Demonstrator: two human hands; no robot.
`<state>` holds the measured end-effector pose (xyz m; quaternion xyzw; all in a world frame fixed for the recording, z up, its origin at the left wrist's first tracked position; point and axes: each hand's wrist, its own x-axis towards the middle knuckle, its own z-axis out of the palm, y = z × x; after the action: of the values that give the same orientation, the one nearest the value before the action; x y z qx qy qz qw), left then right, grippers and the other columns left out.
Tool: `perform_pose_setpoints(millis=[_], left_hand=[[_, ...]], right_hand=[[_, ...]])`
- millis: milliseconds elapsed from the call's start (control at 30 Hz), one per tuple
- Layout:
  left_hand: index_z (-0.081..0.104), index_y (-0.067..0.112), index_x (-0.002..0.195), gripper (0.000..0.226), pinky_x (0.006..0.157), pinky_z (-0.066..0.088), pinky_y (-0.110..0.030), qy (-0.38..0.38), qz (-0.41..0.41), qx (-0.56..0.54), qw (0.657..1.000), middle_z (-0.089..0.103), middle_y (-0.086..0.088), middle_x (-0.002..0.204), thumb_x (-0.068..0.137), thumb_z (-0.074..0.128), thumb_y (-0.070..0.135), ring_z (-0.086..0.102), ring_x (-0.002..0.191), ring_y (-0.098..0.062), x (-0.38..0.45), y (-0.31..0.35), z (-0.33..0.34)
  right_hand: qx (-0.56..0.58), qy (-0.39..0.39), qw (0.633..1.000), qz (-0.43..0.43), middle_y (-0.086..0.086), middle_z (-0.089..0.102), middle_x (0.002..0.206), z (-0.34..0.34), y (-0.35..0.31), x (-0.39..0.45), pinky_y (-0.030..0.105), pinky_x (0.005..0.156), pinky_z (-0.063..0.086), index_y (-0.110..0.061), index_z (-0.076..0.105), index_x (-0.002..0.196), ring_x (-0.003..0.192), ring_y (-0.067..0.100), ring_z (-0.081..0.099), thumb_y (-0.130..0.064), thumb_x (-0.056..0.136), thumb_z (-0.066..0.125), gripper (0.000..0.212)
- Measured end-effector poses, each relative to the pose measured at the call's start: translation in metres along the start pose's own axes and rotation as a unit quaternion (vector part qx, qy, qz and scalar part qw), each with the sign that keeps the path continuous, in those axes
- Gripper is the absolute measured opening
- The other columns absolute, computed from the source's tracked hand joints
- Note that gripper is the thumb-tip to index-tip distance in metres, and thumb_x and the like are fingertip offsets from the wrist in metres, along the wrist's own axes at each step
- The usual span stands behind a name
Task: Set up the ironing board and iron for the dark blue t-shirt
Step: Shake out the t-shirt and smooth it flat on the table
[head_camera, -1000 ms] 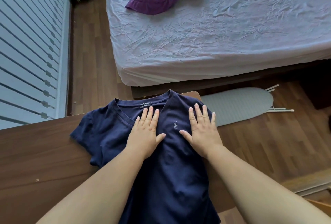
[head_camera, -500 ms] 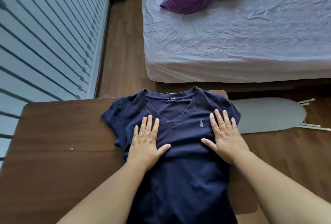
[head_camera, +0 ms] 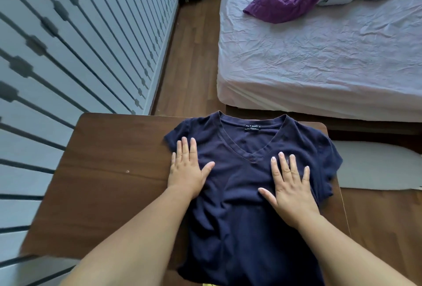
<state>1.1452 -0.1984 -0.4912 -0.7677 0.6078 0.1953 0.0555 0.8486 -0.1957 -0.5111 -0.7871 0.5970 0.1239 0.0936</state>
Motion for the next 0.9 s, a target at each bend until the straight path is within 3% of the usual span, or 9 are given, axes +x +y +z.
perform_pose_setpoints(millis=[300,433,633,767,900], left_hand=[[-0.018,0.014,0.157,0.104,0.124,-0.006,-0.045,0.011,0.012,0.085,0.996,-0.025,-0.013,0.163,0.085,0.012,0.083,-0.024,0.151,-0.025,0.013,-0.010,-0.010],[-0.013,0.010,0.158,0.097,0.124,-0.003,-0.048,0.072,0.055,0.078,0.993,-0.021,-0.015,0.164,0.091,0.012,0.076,-0.021,0.151,-0.027,-0.001,0.030,-0.001],[-0.009,0.013,0.159,0.097,0.125,0.003,-0.046,0.055,0.104,0.054,0.992,-0.019,-0.010,0.165,0.090,0.016,0.077,-0.019,0.152,-0.023,-0.020,0.045,0.038],[-0.003,0.015,0.160,0.096,0.125,0.004,-0.045,0.091,0.114,0.054,0.988,-0.011,-0.008,0.167,0.089,0.016,0.077,-0.012,0.154,-0.021,-0.013,0.039,0.044],[-0.004,0.014,0.160,0.094,0.125,0.002,-0.045,0.081,0.104,0.080,0.988,-0.012,-0.009,0.167,0.091,0.013,0.075,-0.012,0.154,-0.022,-0.013,0.041,0.040]], right_hand=[[0.007,-0.010,1.000,-0.004,0.005,-0.019,0.164,-0.010,0.008,0.010,0.063,0.118,-0.001,-0.019,-0.011,0.157,0.150,0.029,-0.023,-0.084,0.082,0.001,0.100],[0.018,0.046,0.998,0.026,0.010,-0.005,0.166,-0.018,-0.017,0.005,0.066,0.117,-0.001,-0.016,0.001,0.159,0.152,0.034,-0.010,-0.076,0.089,0.013,0.092],[0.018,0.029,0.999,0.034,0.008,-0.005,0.167,0.003,-0.019,-0.008,0.068,0.116,0.002,-0.016,0.007,0.159,0.152,0.032,-0.011,-0.075,0.091,0.015,0.091],[0.019,0.049,0.998,0.029,0.005,-0.004,0.167,0.006,-0.014,-0.007,0.065,0.117,0.001,-0.019,0.004,0.159,0.152,0.030,-0.011,-0.075,0.090,0.017,0.090],[0.029,0.034,0.999,0.028,0.004,-0.010,0.166,0.005,-0.015,-0.006,0.064,0.117,-0.004,-0.021,-0.005,0.158,0.151,0.028,-0.019,-0.075,0.091,0.013,0.089]])
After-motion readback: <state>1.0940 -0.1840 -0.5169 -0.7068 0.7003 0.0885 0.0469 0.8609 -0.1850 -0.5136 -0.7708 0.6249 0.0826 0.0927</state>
